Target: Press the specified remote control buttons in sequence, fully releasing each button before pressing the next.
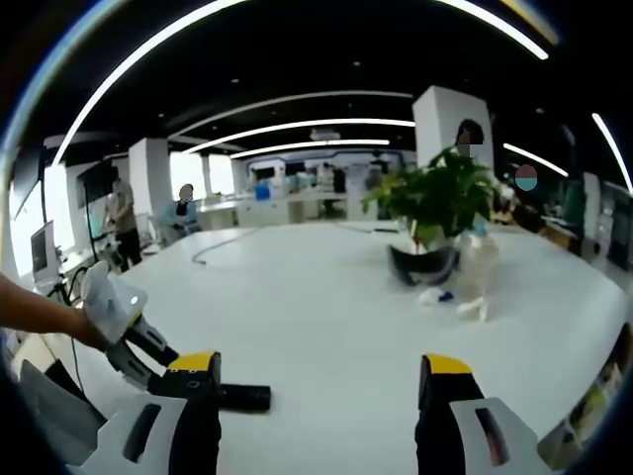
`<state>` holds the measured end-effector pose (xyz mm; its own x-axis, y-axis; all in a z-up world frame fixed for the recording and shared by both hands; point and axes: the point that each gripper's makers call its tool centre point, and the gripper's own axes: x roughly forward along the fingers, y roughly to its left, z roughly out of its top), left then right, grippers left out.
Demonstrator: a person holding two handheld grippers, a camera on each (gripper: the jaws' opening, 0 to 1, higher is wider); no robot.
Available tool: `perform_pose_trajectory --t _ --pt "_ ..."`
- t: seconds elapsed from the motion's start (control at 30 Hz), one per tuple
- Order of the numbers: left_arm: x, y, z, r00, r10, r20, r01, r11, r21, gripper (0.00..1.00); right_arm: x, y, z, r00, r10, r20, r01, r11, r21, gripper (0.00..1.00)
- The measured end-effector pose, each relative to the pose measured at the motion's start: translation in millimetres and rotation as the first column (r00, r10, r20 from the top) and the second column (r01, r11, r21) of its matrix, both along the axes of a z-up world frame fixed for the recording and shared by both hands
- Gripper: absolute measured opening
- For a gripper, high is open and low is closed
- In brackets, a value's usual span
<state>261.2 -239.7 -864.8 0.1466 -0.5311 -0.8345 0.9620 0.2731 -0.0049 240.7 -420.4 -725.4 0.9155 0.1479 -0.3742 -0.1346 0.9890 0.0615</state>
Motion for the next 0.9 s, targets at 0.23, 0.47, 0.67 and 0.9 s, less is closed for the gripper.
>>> perform_pose_trajectory --t 0.23,0.47,0.67,0.9 --pt "4.4 0 -0.7 1.000 -0.008 0.000 0.008 1.000 -0.002 0.25 0 0 -0.9 1.000 0.002 -0.005 -0.002 1.000 -0.001 0.80" --pt "7.3 0 -0.7 1.000 -0.014 -0.001 0.014 1.000 0.004 0.25 0 1 -1.3 1.000 0.004 -0.006 -0.004 1.000 -0.001 0.80" --pt "12.3 0 -0.9 1.000 -0.008 -0.001 0.008 1.000 0.003 0.25 0 1 -1.9 1.000 0.004 -0.009 -0.004 1.000 -0.002 0.80" --pt "17.5 -1 -0.8 1.000 -0.017 -0.002 0.017 1.000 0.009 0.25 0 1 -1.9 1.000 0.005 -0.010 -0.005 1.000 -0.001 0.80"
